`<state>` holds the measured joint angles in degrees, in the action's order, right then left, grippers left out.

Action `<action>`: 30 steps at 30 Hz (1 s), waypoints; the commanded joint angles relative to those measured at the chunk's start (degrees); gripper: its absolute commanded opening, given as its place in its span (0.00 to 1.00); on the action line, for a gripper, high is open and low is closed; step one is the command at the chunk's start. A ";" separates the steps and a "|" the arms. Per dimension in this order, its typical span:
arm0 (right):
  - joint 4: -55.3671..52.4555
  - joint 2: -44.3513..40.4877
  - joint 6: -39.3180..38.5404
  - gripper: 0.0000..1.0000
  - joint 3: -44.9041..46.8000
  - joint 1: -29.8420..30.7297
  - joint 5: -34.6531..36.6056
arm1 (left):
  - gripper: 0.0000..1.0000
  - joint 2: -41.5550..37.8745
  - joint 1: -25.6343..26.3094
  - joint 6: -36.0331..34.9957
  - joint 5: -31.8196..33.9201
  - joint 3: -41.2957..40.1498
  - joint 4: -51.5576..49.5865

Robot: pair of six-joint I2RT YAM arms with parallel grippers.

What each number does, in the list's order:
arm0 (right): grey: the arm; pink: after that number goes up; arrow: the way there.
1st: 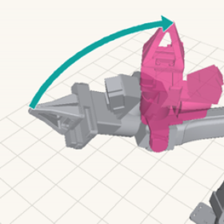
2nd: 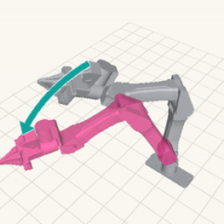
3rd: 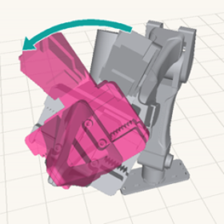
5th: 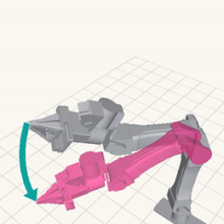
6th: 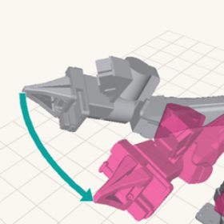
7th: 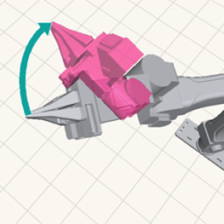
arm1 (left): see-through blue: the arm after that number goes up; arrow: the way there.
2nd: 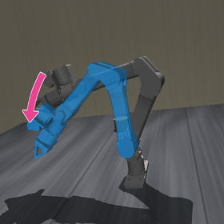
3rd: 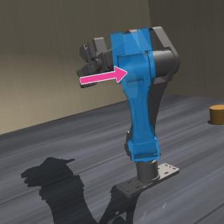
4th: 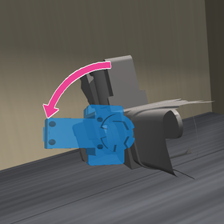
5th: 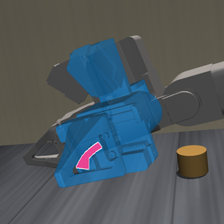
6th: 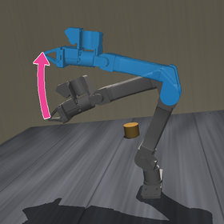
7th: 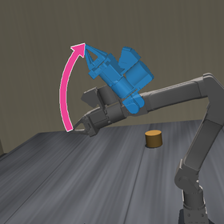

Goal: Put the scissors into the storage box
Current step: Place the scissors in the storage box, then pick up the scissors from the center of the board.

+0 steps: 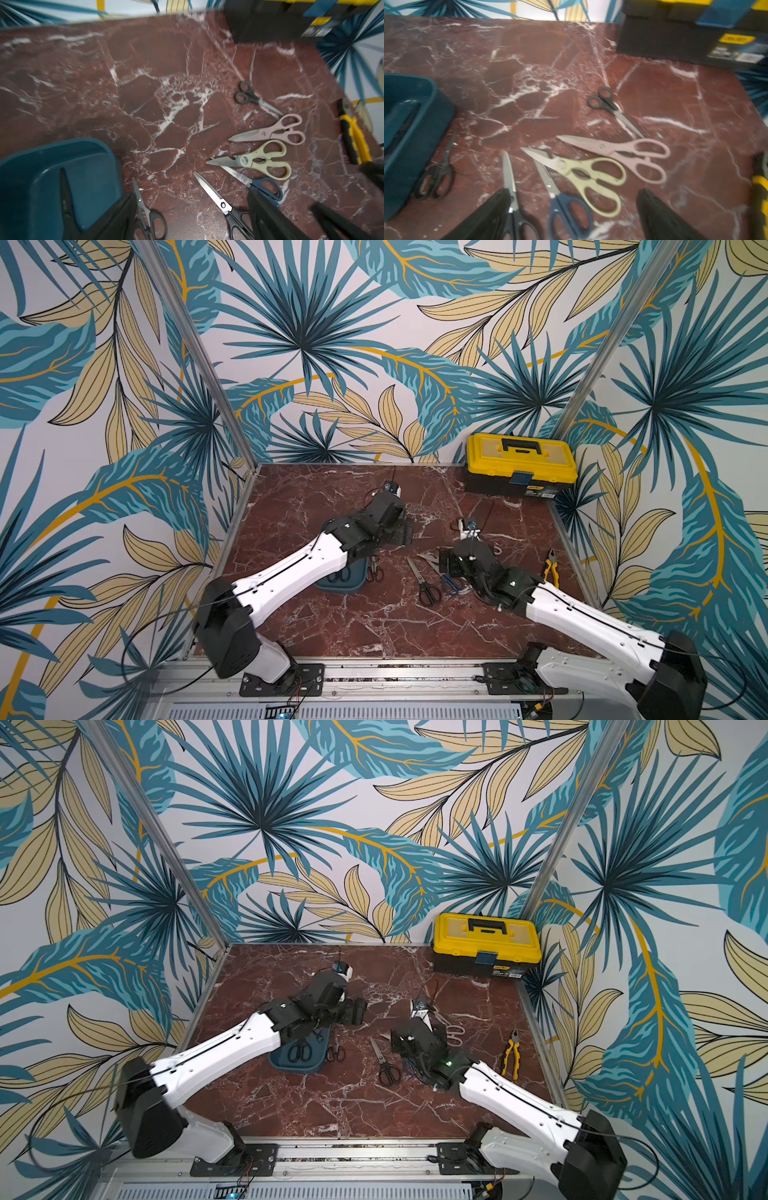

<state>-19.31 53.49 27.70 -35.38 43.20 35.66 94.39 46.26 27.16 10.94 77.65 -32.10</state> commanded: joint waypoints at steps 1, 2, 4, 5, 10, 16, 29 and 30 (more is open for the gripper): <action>0.85 -8.65 7.09 1.00 6.96 -0.31 5.69 | 0.88 6.13 2.08 1.68 -1.83 7.18 -6.86; 0.86 -11.36 8.48 1.00 9.36 -0.40 6.09 | 0.88 8.78 2.13 2.20 -2.21 9.40 -9.30; 1.48 -15.88 9.91 1.00 13.16 -0.49 6.66 | 0.87 12.53 2.08 2.40 -2.15 12.49 -12.79; 3.06 -18.07 8.60 1.00 15.10 -0.49 6.34 | 0.87 13.72 2.08 2.88 -1.81 13.15 -13.71; 9.58 -22.79 2.36 1.00 19.77 -0.49 9.29 | 0.85 15.40 1.24 4.68 -2.86 12.38 -12.79; 14.21 -19.55 -1.20 1.00 20.55 -0.50 11.49 | 0.81 17.86 -1.72 5.15 -5.26 12.76 -13.66; 21.75 3.13 0.04 1.00 15.43 -1.98 20.23 | 0.61 21.40 -5.12 5.26 -2.03 14.61 -19.08; 20.85 4.07 0.27 1.00 14.76 -1.98 19.88 | 0.61 21.43 -5.04 5.55 -1.15 15.13 -20.63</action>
<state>-0.23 55.90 27.40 -19.05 41.43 53.06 116.36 41.80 32.05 7.90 91.53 -49.39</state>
